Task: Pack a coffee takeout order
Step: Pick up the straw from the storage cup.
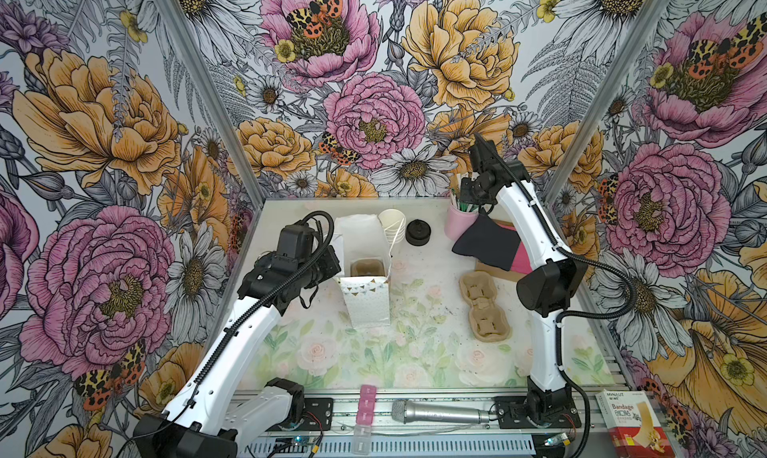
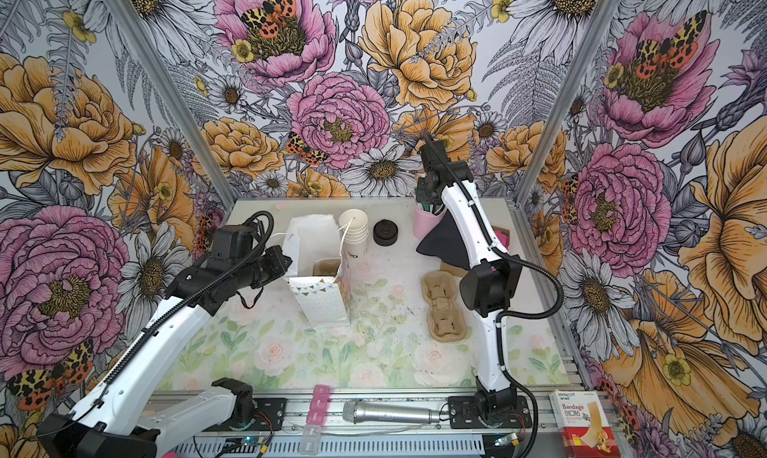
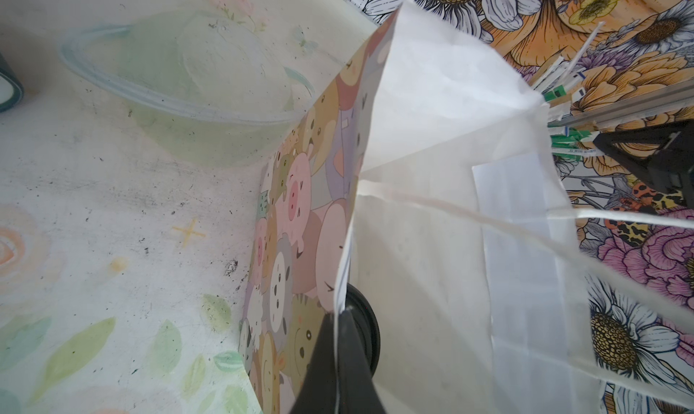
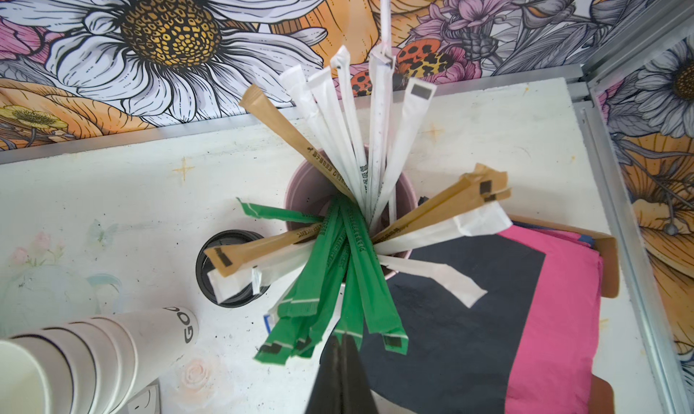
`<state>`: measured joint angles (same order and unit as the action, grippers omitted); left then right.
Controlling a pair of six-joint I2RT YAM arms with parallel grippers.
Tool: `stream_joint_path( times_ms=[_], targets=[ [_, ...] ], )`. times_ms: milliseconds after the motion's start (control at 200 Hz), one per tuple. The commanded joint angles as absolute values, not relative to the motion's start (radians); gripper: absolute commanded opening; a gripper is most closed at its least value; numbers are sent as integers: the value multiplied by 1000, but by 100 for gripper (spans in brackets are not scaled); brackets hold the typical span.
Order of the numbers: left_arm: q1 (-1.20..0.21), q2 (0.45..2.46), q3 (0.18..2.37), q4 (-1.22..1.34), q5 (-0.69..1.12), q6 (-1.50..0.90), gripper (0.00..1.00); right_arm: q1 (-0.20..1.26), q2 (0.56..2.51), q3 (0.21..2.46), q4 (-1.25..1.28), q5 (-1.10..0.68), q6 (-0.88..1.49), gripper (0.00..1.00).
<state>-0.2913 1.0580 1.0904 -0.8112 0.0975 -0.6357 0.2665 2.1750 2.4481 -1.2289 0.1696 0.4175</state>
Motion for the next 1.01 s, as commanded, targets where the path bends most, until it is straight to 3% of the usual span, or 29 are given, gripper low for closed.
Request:
stream_joint_path(
  times_ms=[0, 710, 1000],
  targets=[
    [-283, 1071, 1103, -813, 98, -612, 0, 259, 2169, 2486, -1225, 172, 413, 0],
    [-282, 1082, 1104, -811, 105, -614, 0, 280, 1904, 2506, -1256, 223, 419, 0],
    [-282, 1087, 1106, -811, 104, -605, 0, 320, 1848, 2655, -1256, 241, 401, 0]
  ],
)
